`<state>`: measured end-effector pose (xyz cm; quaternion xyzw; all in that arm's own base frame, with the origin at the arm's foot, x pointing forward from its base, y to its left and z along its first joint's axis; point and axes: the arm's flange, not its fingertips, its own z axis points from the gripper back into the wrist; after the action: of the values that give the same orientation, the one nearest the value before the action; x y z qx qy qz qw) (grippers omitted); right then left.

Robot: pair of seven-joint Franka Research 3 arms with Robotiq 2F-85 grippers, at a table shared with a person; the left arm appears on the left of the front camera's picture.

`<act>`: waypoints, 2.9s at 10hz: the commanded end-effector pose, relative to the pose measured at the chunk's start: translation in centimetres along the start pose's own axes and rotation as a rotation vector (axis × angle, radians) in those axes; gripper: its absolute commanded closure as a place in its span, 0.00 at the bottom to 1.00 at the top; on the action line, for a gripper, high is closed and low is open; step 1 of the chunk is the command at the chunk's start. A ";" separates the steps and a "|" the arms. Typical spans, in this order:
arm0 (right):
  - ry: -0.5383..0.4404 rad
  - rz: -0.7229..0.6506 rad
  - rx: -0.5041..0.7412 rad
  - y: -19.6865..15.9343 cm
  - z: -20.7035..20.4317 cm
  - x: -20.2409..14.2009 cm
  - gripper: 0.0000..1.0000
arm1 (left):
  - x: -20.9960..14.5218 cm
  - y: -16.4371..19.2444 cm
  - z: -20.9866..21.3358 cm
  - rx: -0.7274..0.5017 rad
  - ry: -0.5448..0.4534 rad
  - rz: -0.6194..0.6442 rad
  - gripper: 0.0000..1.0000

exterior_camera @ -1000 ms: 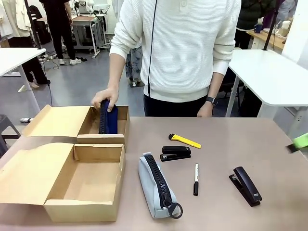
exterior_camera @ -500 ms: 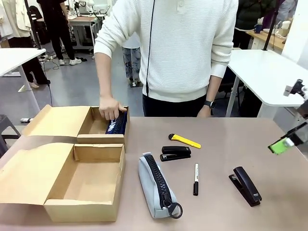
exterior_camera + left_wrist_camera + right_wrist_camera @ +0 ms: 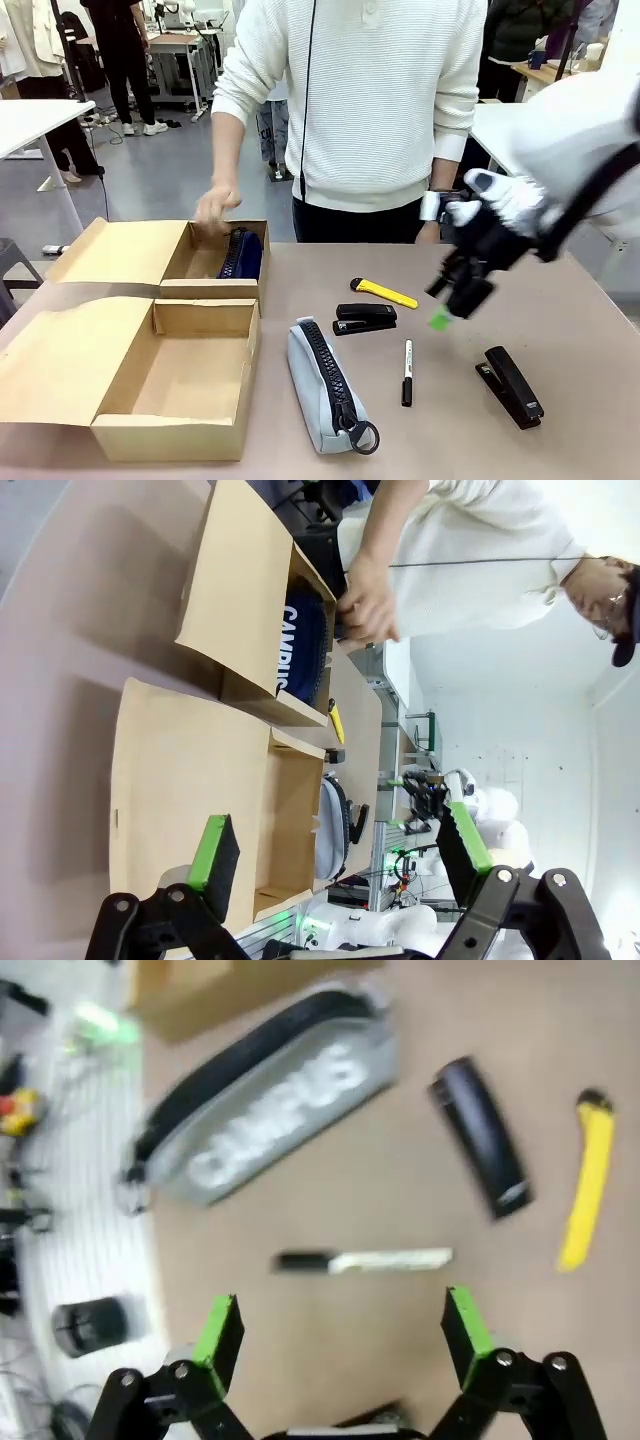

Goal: Place items inside the box.
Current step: Pick up a Pencil pouch or Stapler and place it inside the Mailer Box closest to the robot.

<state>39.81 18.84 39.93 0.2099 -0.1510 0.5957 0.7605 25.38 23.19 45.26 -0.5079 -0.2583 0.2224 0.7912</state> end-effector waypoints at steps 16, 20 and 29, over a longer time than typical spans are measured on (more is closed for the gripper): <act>0.200 0.302 -0.100 -8.0 -13.4 5.7 0.00 | 0.0 0.0 0.1 -0.023 -0.009 -0.016 0.00; 0.282 0.293 -0.033 -7.9 -13.9 5.6 0.60 | 0.0 0.0 0.1 -0.023 -0.009 -0.016 0.00; 0.274 0.288 -0.017 -7.3 -13.9 5.4 1.00 | 0.0 0.0 0.1 -0.023 -0.009 -0.016 0.00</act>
<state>48.37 28.87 29.87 0.0992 -0.0940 0.7240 0.6761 25.35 23.21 45.27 -0.5079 -0.2586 0.2225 0.7910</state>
